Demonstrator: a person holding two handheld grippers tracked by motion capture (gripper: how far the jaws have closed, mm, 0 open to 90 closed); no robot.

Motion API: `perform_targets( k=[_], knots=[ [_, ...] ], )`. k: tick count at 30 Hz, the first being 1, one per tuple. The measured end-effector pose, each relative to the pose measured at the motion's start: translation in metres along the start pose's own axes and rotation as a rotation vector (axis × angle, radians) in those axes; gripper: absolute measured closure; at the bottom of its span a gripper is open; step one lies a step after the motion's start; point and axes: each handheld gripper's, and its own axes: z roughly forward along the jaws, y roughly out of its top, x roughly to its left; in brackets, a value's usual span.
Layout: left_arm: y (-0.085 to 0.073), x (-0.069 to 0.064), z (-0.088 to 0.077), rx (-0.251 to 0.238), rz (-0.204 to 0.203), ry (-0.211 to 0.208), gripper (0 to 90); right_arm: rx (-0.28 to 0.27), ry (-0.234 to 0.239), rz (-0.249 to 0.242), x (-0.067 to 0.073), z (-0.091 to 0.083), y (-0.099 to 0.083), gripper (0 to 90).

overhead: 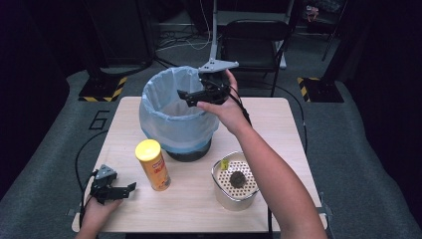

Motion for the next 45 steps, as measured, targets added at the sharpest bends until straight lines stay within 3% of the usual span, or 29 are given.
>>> perform_targets(
  k=[2,3,6,8,10,15,19,20,22,23,24,27,32,39,42,44,45],
  knots=[
    [0.003,-0.001,-0.005,-0.015,-0.01,-0.026,6.1,0.002,0.002,-0.01,-0.001,-0.009,-0.003,7.2],
    [0.004,-0.002,-0.006,-0.051,-0.002,-0.027,6.0,0.006,0.008,-0.01,-0.001,-0.014,-0.005,7.2],
    [0.009,-0.003,-0.012,-0.057,-0.001,-0.061,5.4,0.008,0.014,-0.01,-0.004,-0.028,-0.011,8.1],
    [0.011,-0.005,-0.016,-0.061,0.0,-0.087,5.2,-0.007,0.017,-0.008,-0.007,-0.042,-0.016,14.1],
    [0.015,-0.009,-0.02,-0.087,-0.002,-0.107,5.1,-0.018,0.017,0.01,-0.01,-0.051,-0.021,14.1],
    [0.026,-0.018,-0.035,-0.149,0.007,-0.173,3.3,-0.03,-0.018,0.014,-0.018,-0.077,-0.036,14.1],
    [0.03,-0.028,-0.043,-0.162,0.054,-0.188,1.2,-0.014,-0.044,0.033,-0.025,-0.096,-0.053,14.2],
    [0.031,-0.03,-0.044,-0.154,0.067,-0.194,1.2,-0.017,-0.063,0.017,-0.027,-0.102,-0.059,14.4],
    [0.033,-0.035,-0.046,-0.151,0.071,-0.209,1.3,-0.017,-0.093,0.01,-0.03,-0.111,-0.066,16.2],
    [0.034,-0.038,-0.047,-0.149,0.06,-0.216,1.3,-0.012,-0.095,0.022,-0.031,-0.116,-0.07,17.4],
    [0.036,-0.04,-0.048,-0.153,0.075,-0.224,1.3,-0.018,-0.092,0.022,-0.033,-0.12,-0.073,18.2],
    [0.04,-0.048,-0.049,-0.173,0.067,-0.256,1.4,-0.023,-0.108,0.031,-0.037,-0.128,-0.082,18.2],
    [0.042,-0.057,-0.048,-0.165,0.092,-0.252,1.5,-0.024,-0.13,0.036,-0.04,-0.138,-0.095,18.2],
    [0.051,-0.064,-0.044,-0.189,0.091,-0.281,1.7,-0.013,-0.148,0.041,-0.037,-0.146,-0.113,18.0],
    [0.054,-0.065,-0.035,-0.159,0.099,-0.287,2.9,-0.007,-0.152,0.051,-0.036,-0.147,-0.12,18.0],
    [0.055,-0.065,-0.03,-0.131,0.128,-0.282,3.1,-0.009,-0.159,0.048,-0.035,-0.149,-0.124,18.0],
    [0.055,-0.065,-0.027,-0.137,0.119,-0.29,3.2,-0.013,-0.159,0.051,-0.035,-0.15,-0.125,18.0]
  ],
)
